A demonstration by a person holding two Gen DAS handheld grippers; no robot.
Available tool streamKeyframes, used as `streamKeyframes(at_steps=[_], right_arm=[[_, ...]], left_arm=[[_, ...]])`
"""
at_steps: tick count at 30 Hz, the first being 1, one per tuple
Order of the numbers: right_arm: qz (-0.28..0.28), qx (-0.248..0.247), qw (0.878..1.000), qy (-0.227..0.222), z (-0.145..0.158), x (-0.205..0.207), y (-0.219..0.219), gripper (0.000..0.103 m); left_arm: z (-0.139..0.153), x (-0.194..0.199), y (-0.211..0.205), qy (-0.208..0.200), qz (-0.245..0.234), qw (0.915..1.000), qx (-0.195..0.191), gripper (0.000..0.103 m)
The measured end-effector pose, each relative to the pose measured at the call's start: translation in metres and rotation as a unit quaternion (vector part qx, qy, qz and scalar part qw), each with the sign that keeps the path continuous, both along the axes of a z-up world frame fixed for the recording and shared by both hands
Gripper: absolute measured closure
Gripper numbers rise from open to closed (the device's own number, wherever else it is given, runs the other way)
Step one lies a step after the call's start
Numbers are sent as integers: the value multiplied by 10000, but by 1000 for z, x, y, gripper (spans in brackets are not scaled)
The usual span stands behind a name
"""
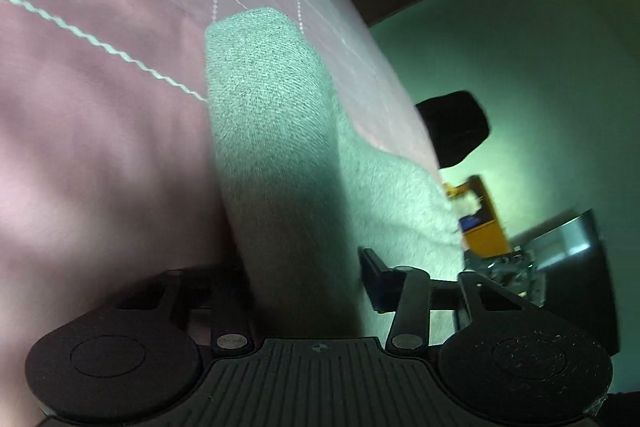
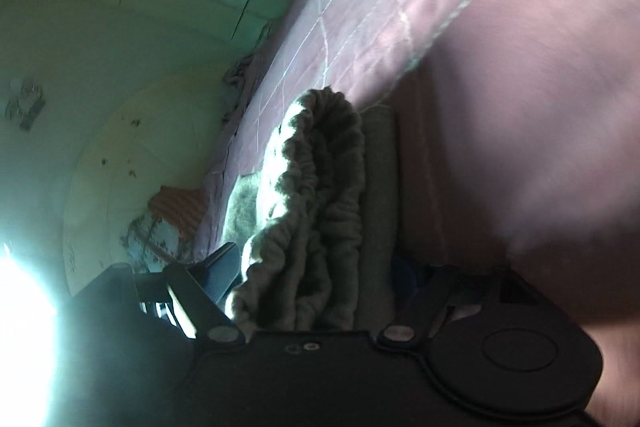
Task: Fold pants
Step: 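Release the folded pants and pull both tools back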
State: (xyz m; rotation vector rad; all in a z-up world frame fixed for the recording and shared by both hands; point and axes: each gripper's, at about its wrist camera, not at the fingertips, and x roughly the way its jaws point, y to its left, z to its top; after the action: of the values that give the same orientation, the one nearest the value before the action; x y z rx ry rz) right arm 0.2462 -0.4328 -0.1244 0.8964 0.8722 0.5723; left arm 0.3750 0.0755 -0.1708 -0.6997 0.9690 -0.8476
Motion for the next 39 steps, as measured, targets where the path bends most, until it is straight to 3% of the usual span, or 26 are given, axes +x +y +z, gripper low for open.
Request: streamKeyframes(at_steps=[5,9,13,17,19,20,21,23,24,26,27,28,30,31,33,35,38,39], right_arm=[[209,-238,9989,-333,8,19,13,45],[453,-304,9965,-629,31,30,19,50],[592,-342,9933,-934,54,63,25,51],[577,-263,9919,-1097,75,115,33,51],[381,-284,9939,-996,78,142,37,47],[190,-435,9952,-851,75,152,36,35],[-29,-747,9956,-568,69,161,37,30],[-248,-1541,9872,337,51,175,40,35],[-172,-1562,9867,420,46,173,40,35],[-18,-1125,9936,89,46,157,36,29],[22,-1239,9923,-5,41,151,38,31],[-3,-1443,9894,171,31,152,39,32],[-251,-1257,9915,202,27,145,39,32],[-357,-1306,9907,161,30,140,42,31],[-534,-1636,9850,-94,41,117,46,28],[-547,-1982,9774,-491,60,88,47,28],[-587,-2629,9580,-980,88,28,65,27],[-631,-2806,9515,-1093,97,5,72,24]], left_arm=[[-4,2,6,28,185,9987,-465,75],[18,7,13,-356,242,9968,-678,75],[44,37,21,-643,422,9940,-776,75],[71,81,20,-837,492,9943,-431,75],[67,99,18,-677,732,9949,116,57],[61,104,17,-490,920,9926,626,33],[54,106,17,-282,1034,9887,1045,29],[52,94,18,-397,886,9884,1167,29],[54,85,18,-550,870,9870,1238,29],[46,69,13,-836,816,9782,1715,29],[47,63,12,-931,888,9761,1753,29],[51,59,14,-924,1001,9740,1809,29],[62,43,7,-1000,1230,9643,2121,28],[69,30,3,-1098,1301,9568,2359,25],[85,11,-7,-1357,1548,9338,2926,9],[97,-20,-10,-1554,1761,9135,3322,8],[121,-77,-17,-1787,1915,8926,3669,7],[128,-98,-21,-1873,1927,8864,3769,2]])
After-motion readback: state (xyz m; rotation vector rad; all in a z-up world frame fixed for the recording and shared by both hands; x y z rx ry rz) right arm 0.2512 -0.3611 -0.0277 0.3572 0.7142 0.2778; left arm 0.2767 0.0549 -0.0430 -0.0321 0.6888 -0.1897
